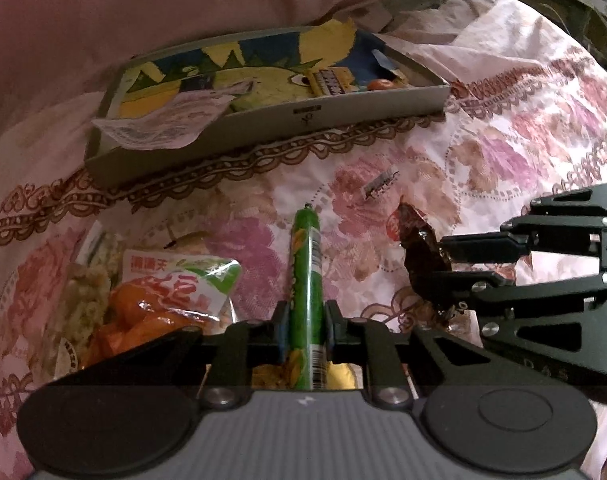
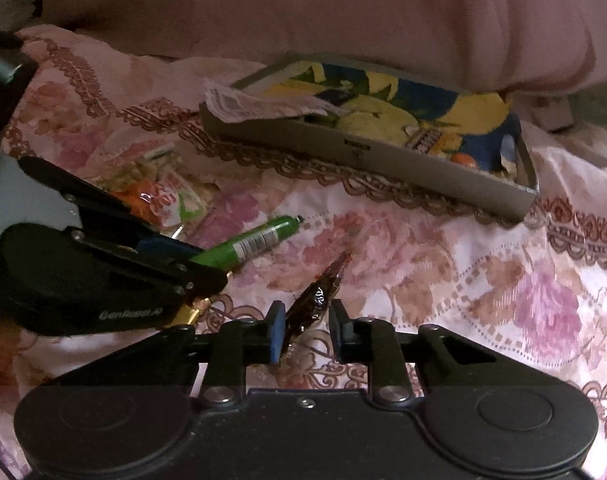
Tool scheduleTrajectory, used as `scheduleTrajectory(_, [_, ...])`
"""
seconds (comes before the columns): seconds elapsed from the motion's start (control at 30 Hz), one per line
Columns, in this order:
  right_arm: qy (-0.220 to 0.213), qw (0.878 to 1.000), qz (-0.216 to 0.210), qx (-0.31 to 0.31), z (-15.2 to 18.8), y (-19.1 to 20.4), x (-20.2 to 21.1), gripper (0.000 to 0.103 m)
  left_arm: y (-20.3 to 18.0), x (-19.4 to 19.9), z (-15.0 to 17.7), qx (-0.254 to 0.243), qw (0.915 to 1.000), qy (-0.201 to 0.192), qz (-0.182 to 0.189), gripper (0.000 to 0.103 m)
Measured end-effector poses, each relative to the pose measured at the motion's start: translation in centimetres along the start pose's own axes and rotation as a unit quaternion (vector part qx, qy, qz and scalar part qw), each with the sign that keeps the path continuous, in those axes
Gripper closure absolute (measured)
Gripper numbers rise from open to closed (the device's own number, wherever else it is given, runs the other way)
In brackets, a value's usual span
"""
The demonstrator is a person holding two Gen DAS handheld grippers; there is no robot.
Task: Organize snacks
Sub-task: 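Lift the green tube and brown candy and carry both over the tray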
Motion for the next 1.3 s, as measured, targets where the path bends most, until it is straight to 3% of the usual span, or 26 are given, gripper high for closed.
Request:
scheduleTrajectory(0.27, [0.001,1.000,-0.014,-0.011,0.0,-0.3,-0.3,0.079,1.5,0.2,-0.5,0.079,0.9966,0.002,0.024,0.084])
scheduleTrajectory(0.63, [-0.021,0.999,-0.040,0.001,-0.1,0.2,-0.8,0.076,1.3,0.3,-0.4,0.086,0.9960,-0.001,0.024,0.084])
scheduleTrajectory(0.83, [-0.020,0.994,-0.102,-0.027,-0.4,0.8,-0.9,0.076,1.7,0.5,-0.5,0.104,0.9941,0.000,0.030,0.084])
scheduleTrajectory(0.97, [-0.007,0.997,-0.078,0.016,0.2,2.0,-1.6,0.078,1.9,0.5,-0.5,0.105,0.9940,0.001,0.028,0.084])
scheduleTrajectory(1.13, [0.002,0.998,-0.061,-0.002,0.2,1.4,-1.8,0.082,1.8,0.4,-0.4,0.103,0.9943,0.001,0.027,0.084])
scheduleTrajectory(1.3, [-0.029,0.999,-0.044,0.009,-0.7,1.5,-0.5,0.092,2.0,0.5,-0.5,0.127,0.9908,0.008,0.046,0.085])
Point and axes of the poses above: each gripper's, at about its wrist camera, not at the fingertips, and x roughly against the way its jaws point, y to its left, z to its underside, the point moved 7 cm from there along -x, roughly the way its jaws point, and after that the axes turned 6 degrees about x, right-handed, at the moved point
